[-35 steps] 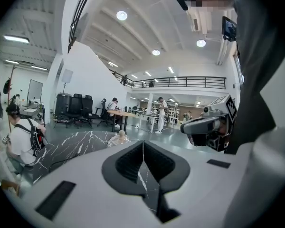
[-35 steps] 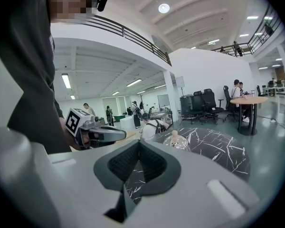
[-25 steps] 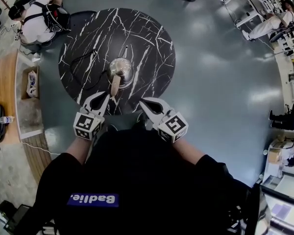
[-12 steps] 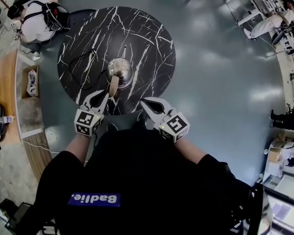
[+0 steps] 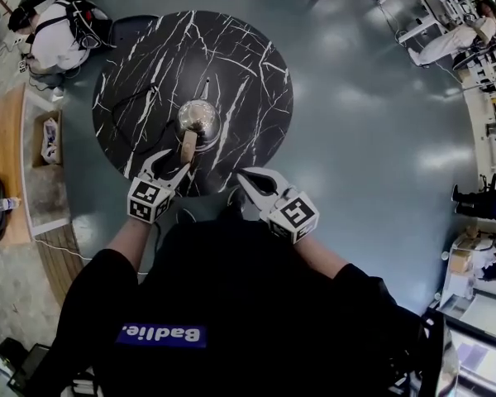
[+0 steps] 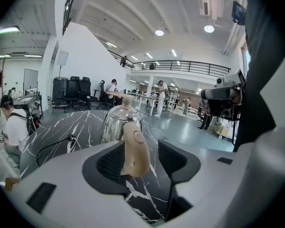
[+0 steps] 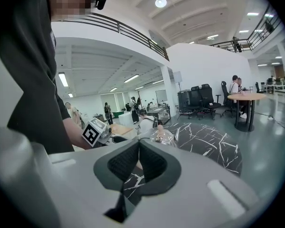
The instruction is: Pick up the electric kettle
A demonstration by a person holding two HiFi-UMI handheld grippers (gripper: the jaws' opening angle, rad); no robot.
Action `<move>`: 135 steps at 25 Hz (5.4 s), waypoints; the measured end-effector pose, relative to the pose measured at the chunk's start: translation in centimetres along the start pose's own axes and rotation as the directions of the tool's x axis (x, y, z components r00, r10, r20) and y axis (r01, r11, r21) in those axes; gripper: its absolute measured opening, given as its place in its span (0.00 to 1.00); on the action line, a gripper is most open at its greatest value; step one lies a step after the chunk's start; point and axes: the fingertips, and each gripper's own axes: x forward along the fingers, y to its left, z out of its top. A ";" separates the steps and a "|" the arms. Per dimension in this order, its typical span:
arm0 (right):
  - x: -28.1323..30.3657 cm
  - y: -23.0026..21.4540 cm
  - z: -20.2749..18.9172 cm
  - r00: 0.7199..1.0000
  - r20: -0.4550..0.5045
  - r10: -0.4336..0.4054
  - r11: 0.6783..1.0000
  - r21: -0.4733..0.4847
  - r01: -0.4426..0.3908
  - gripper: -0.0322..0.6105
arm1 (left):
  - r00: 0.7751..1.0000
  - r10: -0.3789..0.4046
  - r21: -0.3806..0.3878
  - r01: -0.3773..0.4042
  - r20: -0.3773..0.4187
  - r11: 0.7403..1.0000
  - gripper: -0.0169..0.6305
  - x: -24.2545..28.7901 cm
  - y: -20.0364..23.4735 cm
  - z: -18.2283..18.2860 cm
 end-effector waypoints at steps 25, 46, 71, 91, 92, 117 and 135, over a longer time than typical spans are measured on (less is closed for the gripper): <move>-2.5 -1.8 -1.9 0.996 -0.043 -0.084 0.996 0.018 0.085 0.06 | 0.970 -0.056 0.084 0.078 -0.238 0.993 0.36 6.7 -0.3 -4.8; -3.9 -2.8 -2.0 0.991 -0.042 -0.130 0.992 0.002 0.130 0.06 | 0.991 -0.023 0.046 0.029 -0.134 0.999 0.19 6.6 -0.3 -3.9; -4.7 -2.6 -2.4 0.988 -0.044 -0.151 0.989 0.001 0.151 0.06 | 0.999 -0.050 0.164 0.052 -0.017 0.985 0.19 6.3 -1.1 0.5; -3.5 -2.4 -1.5 0.991 -0.011 -0.131 0.991 -0.006 0.131 0.06 | 0.990 -0.087 0.109 0.075 0.108 0.991 0.19 2.2 -4.2 7.3; -3.5 -2.4 -1.3 0.991 -0.005 -0.130 0.991 -0.005 0.130 0.06 | 0.989 -0.088 0.104 0.076 0.117 0.992 0.19 1.7 -4.5 7.9; -2.4 -0.2 4.6 0.987 0.146 -0.060 0.997 -0.040 0.067 0.05 | 0.950 -0.090 0.054 0.078 0.298 0.995 0.19 -8.3 -9.2 17.1; -2.5 1.2 4.8 0.989 0.145 -0.030 0.997 -0.063 0.040 0.05 | 0.953 -0.078 0.047 0.067 0.292 0.997 0.19 -8.7 -9.5 15.7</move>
